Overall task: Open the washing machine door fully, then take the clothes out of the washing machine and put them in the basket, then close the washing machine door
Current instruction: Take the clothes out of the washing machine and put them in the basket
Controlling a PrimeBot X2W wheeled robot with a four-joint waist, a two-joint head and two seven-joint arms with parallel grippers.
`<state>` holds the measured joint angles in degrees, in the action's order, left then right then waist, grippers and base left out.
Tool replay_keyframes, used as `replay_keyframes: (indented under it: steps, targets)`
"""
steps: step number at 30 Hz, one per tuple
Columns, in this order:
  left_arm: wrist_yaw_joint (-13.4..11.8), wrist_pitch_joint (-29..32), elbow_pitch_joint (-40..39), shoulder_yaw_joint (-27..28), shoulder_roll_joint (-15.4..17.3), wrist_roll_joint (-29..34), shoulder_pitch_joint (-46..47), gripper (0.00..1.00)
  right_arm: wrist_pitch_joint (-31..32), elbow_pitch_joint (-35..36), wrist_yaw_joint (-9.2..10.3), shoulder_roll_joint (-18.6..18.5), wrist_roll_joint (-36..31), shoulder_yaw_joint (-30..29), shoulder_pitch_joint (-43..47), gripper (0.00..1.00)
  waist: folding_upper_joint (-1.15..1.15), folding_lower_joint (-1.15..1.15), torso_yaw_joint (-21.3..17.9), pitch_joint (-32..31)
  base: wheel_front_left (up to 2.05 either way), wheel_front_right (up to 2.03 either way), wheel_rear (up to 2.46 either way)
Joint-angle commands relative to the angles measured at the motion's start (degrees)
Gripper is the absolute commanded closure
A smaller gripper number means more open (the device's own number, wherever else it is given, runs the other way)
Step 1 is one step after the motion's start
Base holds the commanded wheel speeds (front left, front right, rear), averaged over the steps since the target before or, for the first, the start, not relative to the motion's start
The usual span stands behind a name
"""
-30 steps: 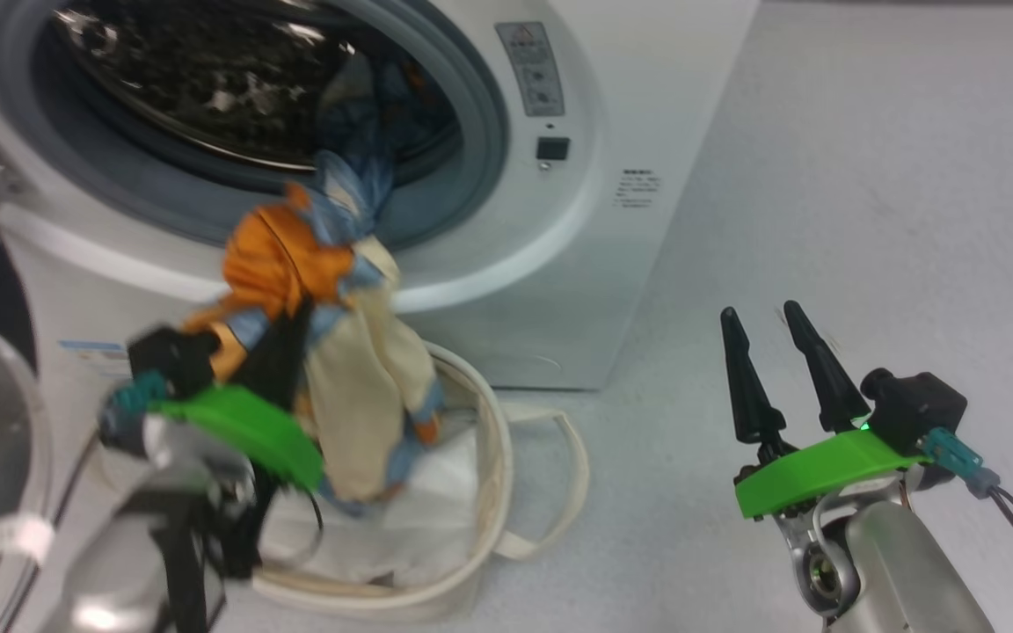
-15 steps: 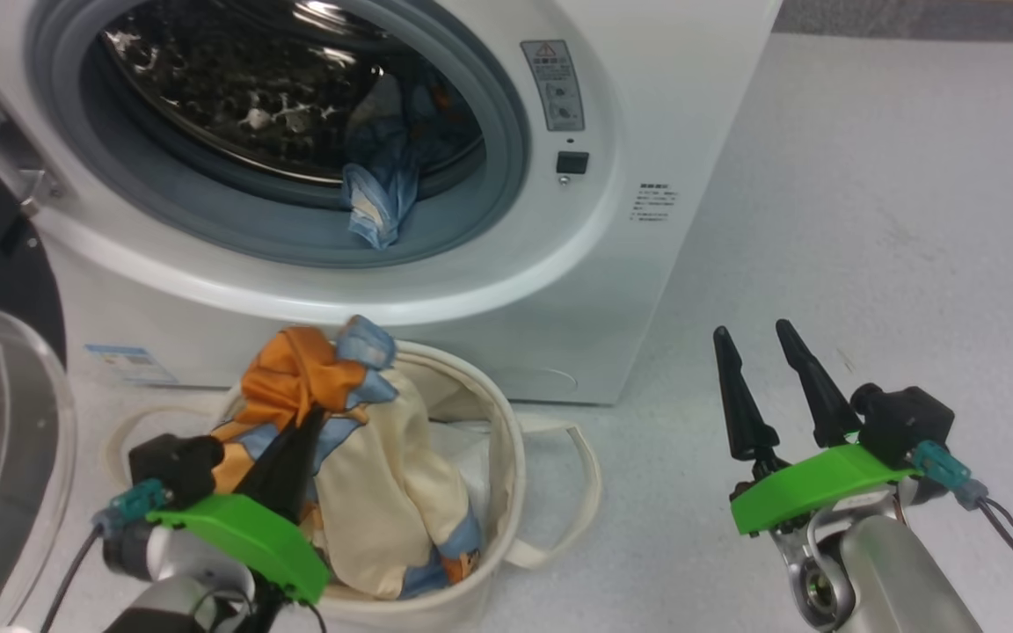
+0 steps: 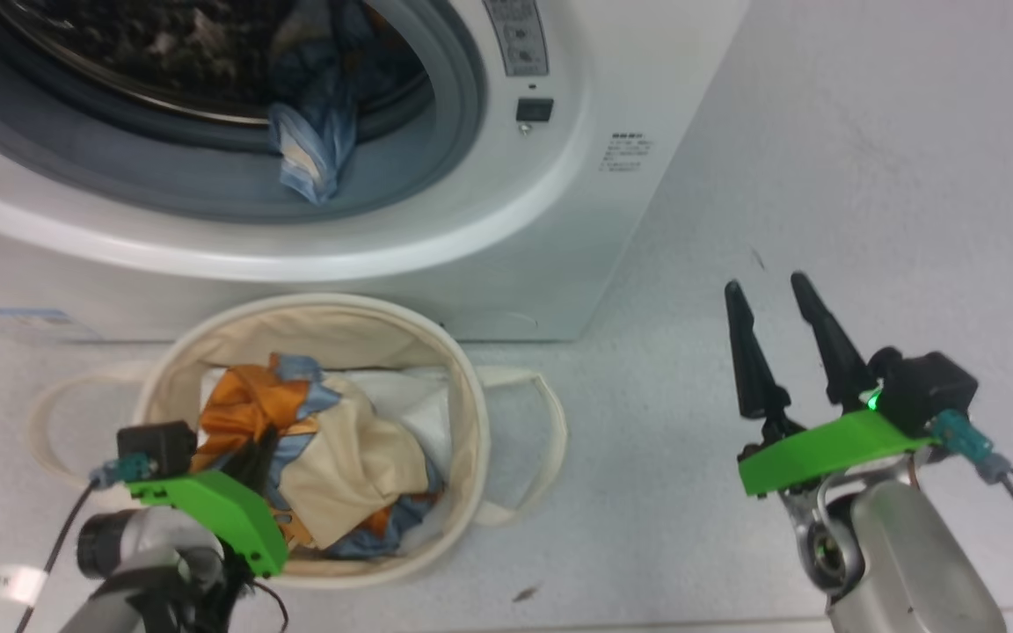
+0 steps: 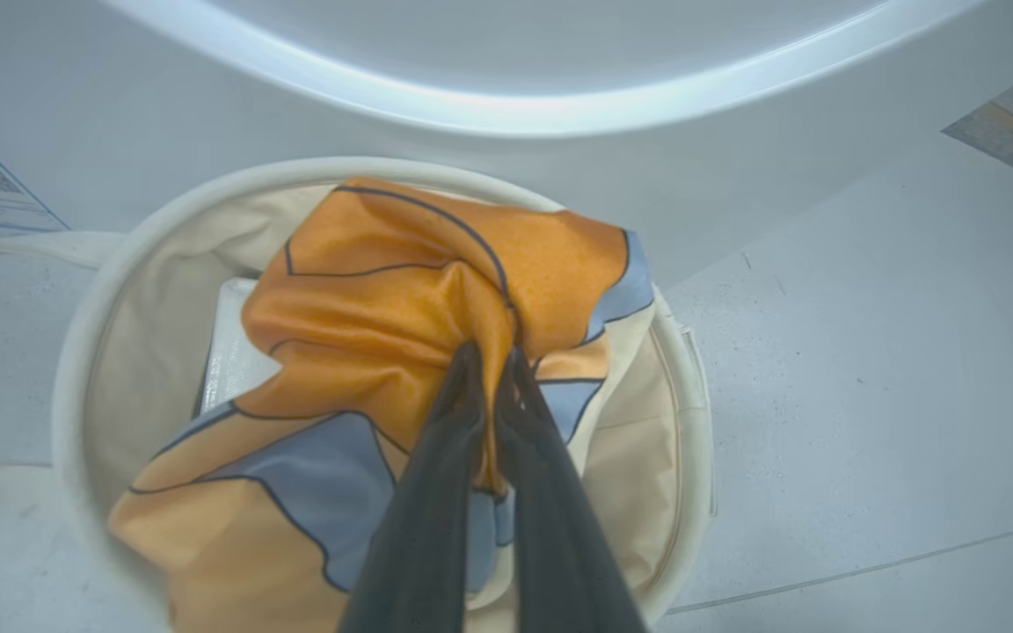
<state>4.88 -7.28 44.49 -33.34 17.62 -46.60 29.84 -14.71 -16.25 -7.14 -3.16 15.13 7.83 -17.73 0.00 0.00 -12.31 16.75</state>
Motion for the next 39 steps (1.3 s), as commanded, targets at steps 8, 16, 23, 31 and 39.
replay_keyframes:
  steps: [8, 16, 23, 31, 39]
  targets:
    - [2.4, -1.2, 19.9, 1.7, -2.7, -3.2, 12.3, 1.00, -0.3, 5.1, -0.35, 0.3, -1.4, -0.2, -3.7, 0.00, 0.00, 0.00, -2.8, 9.3, 0.00, 0.00, 0.00]
    - [2.6, -0.2, 25.5, 0.9, -3.2, -4.9, 16.3, 1.00, -0.3, 7.4, -0.35, 0.3, -1.2, -0.9, -4.5, 0.00, 0.00, 0.00, -4.0, 14.3, 0.00, 0.00, 0.00]
    - [2.6, -2.4, 26.5, -1.3, -2.2, -5.0, 18.4, 1.00, -0.3, 8.8, -0.35, 0.3, -1.1, -1.7, -4.7, 0.00, 0.00, 0.00, -4.2, 16.6, 0.00, 0.00, 0.00]
    - [2.6, -3.6, 27.1, -1.9, -2.9, -7.4, 18.3, 0.00, -0.3, 8.6, -0.35, 0.3, -1.2, -1.9, -5.4, 0.00, 0.00, 0.00, -3.3, 15.0, 0.00, 0.00, 0.00]
    - [2.6, -6.8, 27.3, -3.8, -3.1, -6.8, 16.9, 0.00, -0.3, 6.1, -0.35, 0.3, -0.6, -0.3, -5.4, 0.00, 0.00, 0.00, -1.3, 9.5, 0.00, 0.00, 0.00]
